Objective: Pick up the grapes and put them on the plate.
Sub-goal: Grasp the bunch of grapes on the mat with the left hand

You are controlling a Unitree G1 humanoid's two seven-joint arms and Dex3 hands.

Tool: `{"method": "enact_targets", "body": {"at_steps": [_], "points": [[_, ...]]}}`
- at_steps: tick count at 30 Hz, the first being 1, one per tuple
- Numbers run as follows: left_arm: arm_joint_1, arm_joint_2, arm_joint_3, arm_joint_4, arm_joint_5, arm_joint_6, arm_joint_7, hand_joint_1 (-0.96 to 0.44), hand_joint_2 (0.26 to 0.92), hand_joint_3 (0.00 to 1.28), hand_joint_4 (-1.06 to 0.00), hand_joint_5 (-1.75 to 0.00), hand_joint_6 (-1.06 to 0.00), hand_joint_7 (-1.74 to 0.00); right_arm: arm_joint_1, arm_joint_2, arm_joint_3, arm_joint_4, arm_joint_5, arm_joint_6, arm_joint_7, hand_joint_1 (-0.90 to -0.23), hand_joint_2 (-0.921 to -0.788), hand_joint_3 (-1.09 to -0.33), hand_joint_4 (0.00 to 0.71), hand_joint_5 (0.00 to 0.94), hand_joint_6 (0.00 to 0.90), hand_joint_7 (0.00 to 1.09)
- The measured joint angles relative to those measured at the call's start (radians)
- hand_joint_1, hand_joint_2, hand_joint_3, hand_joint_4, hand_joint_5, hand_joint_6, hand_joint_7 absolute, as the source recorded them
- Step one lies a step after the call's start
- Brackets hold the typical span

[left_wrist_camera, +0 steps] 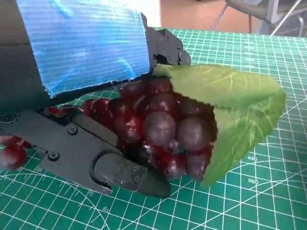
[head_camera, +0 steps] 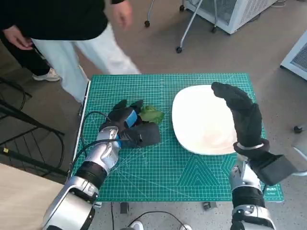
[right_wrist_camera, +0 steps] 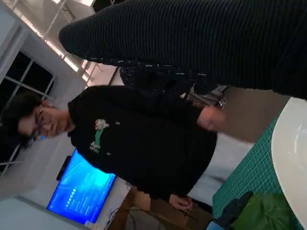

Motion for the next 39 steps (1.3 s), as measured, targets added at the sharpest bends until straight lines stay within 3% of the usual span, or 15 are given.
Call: {"method": "enact_targets", "body": {"at_steps": [7,13,15,19,22,25,28,30,35,39], "points": [[-0.04,-0.012,-0.005,0.083,-0.03,-0.018,0.006,-0.45,0.759,0.0,-0.17,-0.03,-0.3,-0.04,0.0,0.0,0.001,0.0,-0.003,-0.001,-0.002,-0.592,-0.921,-0.709,0.214,0.001,0.018,0.31],[-0.048,-0.015,-0.004,0.117,-0.058,-0.04,0.021,-0.34,0.746,0.0,-0.29,-0.06,-0.39,-0.07,0.0,-0.001,0.002,0.0,-0.006,-0.003,-0.006,-0.593,-0.921,-0.712,0.214,0.0,0.016,0.32],[-0.05,-0.017,-0.005,0.127,-0.064,-0.05,0.031,-0.29,0.737,0.01,-0.34,-0.27,-0.44,-0.08,0.0,-0.001,0.002,0.0,-0.008,-0.004,-0.007,-0.596,-0.921,-0.713,0.213,0.0,0.015,0.32],[-0.051,-0.02,-0.014,0.147,-0.066,-0.068,0.065,-0.18,0.73,0.02,-0.34,-1.05,-0.54,-0.15,0.0,-0.001,0.003,0.0,-0.01,-0.006,-0.009,-0.603,-0.921,-0.713,0.213,0.0,0.013,0.32],[-0.052,-0.022,-0.031,0.164,-0.058,-0.074,0.1,-0.13,0.754,0.04,-0.4,-1.39,-0.55,-0.54,0.0,-0.001,0.004,0.0,-0.012,-0.008,-0.01,-0.607,-0.921,-0.712,0.212,0.0,0.012,0.32],[-0.054,-0.026,-0.055,0.176,-0.042,-0.075,0.135,-0.06,0.753,0.24,-0.51,-1.43,-0.58,-0.89,0.0,-0.001,0.004,-0.001,-0.015,-0.008,-0.01,-0.607,-0.921,-0.711,0.212,0.0,0.011,0.32],[-0.056,-0.031,-0.09,0.186,-0.011,-0.07,0.174,-0.02,0.673,0.54,-0.5,-1.52,-0.57,-1.15,0.0,-0.001,0.005,-0.004,-0.019,-0.008,-0.01,-0.604,-0.921,-0.712,0.211,0.0,0.01,0.32],[-0.056,-0.035,-0.113,0.192,0.009,-0.065,0.197,-0.01,0.658,0.63,-0.48,-1.56,-0.56,-1.23,0.0,-0.001,0.006,-0.005,-0.02,-0.008,-0.009,-0.603,-0.921,-0.712,0.211,0.0,0.009,0.32],[-0.056,-0.042,-0.149,0.203,0.034,-0.055,0.225,0.0,0.74,0.52,-0.48,-1.53,-0.55,-1.23,0.0,-0.001,0.006,-0.016,-0.019,-0.008,-0.009,-0.601,-0.921,-0.713,0.209,0.0,0.007,0.32],[-0.056,-0.043,-0.162,0.209,0.043,-0.054,0.233,0.0,0.839,0.34,-0.49,-1.5,-0.55,-1.19,0.001,-0.001,0.006,-0.022,-0.017,-0.006,-0.007,-0.599,-0.921,-0.713,0.208,0.0,0.006,0.32]]}}
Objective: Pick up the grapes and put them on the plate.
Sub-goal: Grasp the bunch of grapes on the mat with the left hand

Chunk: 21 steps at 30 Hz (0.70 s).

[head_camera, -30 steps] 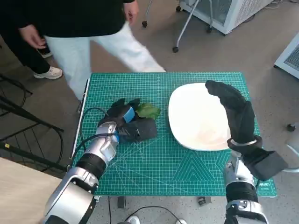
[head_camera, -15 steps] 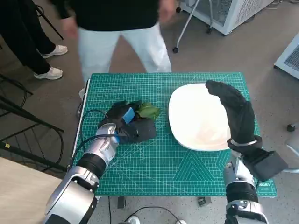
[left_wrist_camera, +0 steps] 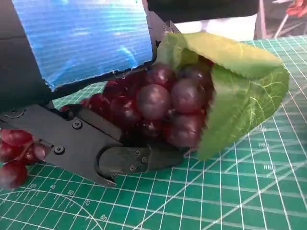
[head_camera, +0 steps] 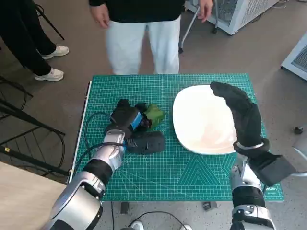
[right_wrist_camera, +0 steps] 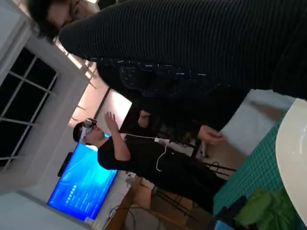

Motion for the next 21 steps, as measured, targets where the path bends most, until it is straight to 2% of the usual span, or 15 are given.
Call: {"method": "enact_targets", "body": {"at_steps": [3,6,21], "points": [[0.0,0.0,-0.003,0.002,0.001,0.0,0.001,0.0,0.89,0.25,-0.5,-1.47,-0.54,-1.18,0.0,0.0,0.0,-0.001,0.003,0.003,0.002,-0.596,-0.921,-0.714,0.208,0.0,0.006,0.33],[0.0,0.0,-0.004,0.002,0.001,0.0,0.001,0.0,0.91,0.21,-0.5,-1.46,-0.53,-1.18,0.001,0.0,-0.001,-0.004,0.01,0.007,0.005,-0.591,-0.921,-0.715,0.208,0.0,0.008,0.33],[-0.004,0.0,0.005,0.003,-0.011,0.006,-0.011,0.0,0.921,0.21,-0.48,-1.48,-0.52,-1.19,0.013,0.0,-0.006,-0.033,0.028,0.021,0.016,-0.606,-0.921,-0.705,0.213,0.002,0.014,0.35]]}}
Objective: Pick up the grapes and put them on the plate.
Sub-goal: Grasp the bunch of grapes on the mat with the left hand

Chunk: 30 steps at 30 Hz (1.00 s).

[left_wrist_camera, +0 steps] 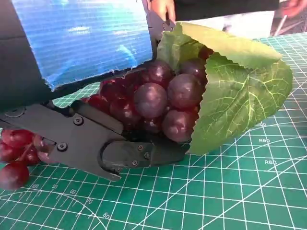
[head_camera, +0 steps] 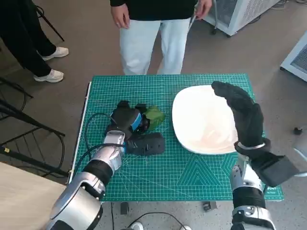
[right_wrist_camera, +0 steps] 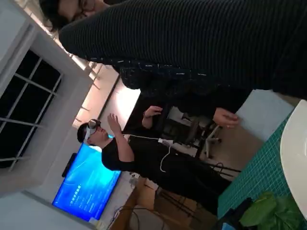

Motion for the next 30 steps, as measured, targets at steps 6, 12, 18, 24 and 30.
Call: {"method": "enact_targets", "body": {"at_steps": [6,12,18,24,30], "points": [[-0.003,0.0,0.002,-0.003,-0.012,0.004,-0.009,0.0,0.92,0.21,-0.48,-1.48,-0.53,-1.18,0.008,0.0,-0.004,-0.014,0.018,0.001,0.001,-0.61,-0.921,-0.699,0.221,0.006,0.016,0.36],[-0.004,0.003,0.003,-0.013,-0.015,0.006,-0.012,0.0,0.92,0.2,-0.48,-1.51,-0.55,-1.14,0.011,0.0,-0.012,-0.029,0.03,0.002,0.0,-0.608,-0.921,-0.699,0.227,0.008,0.015,0.37],[-0.002,0.008,0.008,-0.035,-0.019,0.015,-0.025,0.0,0.903,0.23,-0.47,-1.53,-0.58,-1.1,0.014,0.002,-0.019,-0.041,0.033,0.002,-0.001,-0.601,-0.921,-0.693,0.228,0.007,0.002,0.41],[0.007,0.023,0.015,-0.091,-0.024,0.033,-0.047,0.0,0.916,0.2,-0.53,-1.45,-0.51,-1.16,0.014,0.005,-0.025,-0.051,0.046,0.002,-0.001,-0.595,-0.921,-0.686,0.229,0.006,-0.001,0.42],[0.048,0.05,0.023,-0.214,-0.025,0.075,-0.086,0.0,0.92,0.19,-0.55,-1.44,-0.52,-1.14,0.014,0.006,-0.03,-0.064,0.06,0.004,-0.001,-0.596,-0.921,-0.686,0.226,0.004,-0.001,0.42]]}}
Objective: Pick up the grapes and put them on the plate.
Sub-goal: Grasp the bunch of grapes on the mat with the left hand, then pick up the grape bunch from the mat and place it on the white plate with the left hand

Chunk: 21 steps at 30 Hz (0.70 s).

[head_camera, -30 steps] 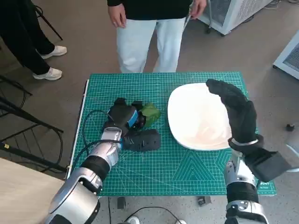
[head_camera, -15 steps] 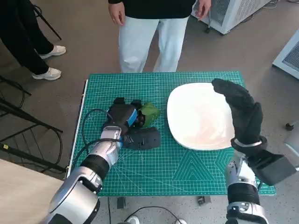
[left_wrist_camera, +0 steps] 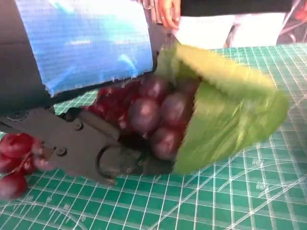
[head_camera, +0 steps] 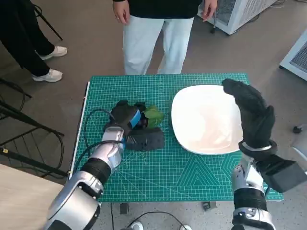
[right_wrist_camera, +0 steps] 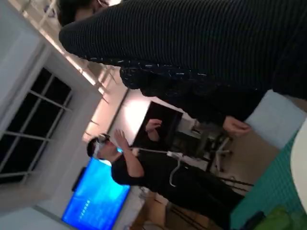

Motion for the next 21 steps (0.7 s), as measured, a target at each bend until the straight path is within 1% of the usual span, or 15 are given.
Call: {"method": "enact_targets", "body": {"at_steps": [2,7,10,16,21], "points": [[0.023,0.012,0.002,-0.06,0.001,0.02,-0.016,0.0,0.92,0.19,-0.54,-1.46,-0.52,-1.13,0.0,0.0,-0.001,-0.005,0.001,0.002,-0.001,-0.596,-0.921,-0.688,0.225,0.004,-0.001,0.42],[0.089,0.045,0.013,-0.238,0.006,0.076,-0.064,0.0,0.921,0.22,-0.49,-1.4,-0.49,-1.3,0.001,0.001,-0.003,-0.018,-0.001,0.005,-0.013,-0.592,-0.921,-0.697,0.216,0.001,-0.001,0.42],[0.125,0.065,0.022,-0.349,0.011,0.108,-0.091,0.0,0.921,0.22,-0.48,-1.38,-0.48,-1.33,0.001,0.003,-0.003,-0.024,-0.004,0.006,-0.023,-0.589,-0.921,-0.704,0.208,0.0,-0.001,0.41],[0.188,0.101,0.041,-0.569,0.027,0.165,-0.14,0.0,0.921,0.19,-0.52,-1.33,-0.51,-1.31,0.003,0.007,-0.001,-0.034,-0.009,0.006,-0.039,-0.585,-0.921,-0.717,0.201,0.001,-0.001,0.4],[0.237,0.121,0.055,-0.721,0.053,0.194,-0.168,0.0,0.921,0.17,-0.61,-1.31,-0.48,-1.25,0.01,0.01,0.0,-0.043,-0.013,0.008,-0.048,-0.585,-0.921,-0.723,0.198,0.002,-0.001,0.39]]}}
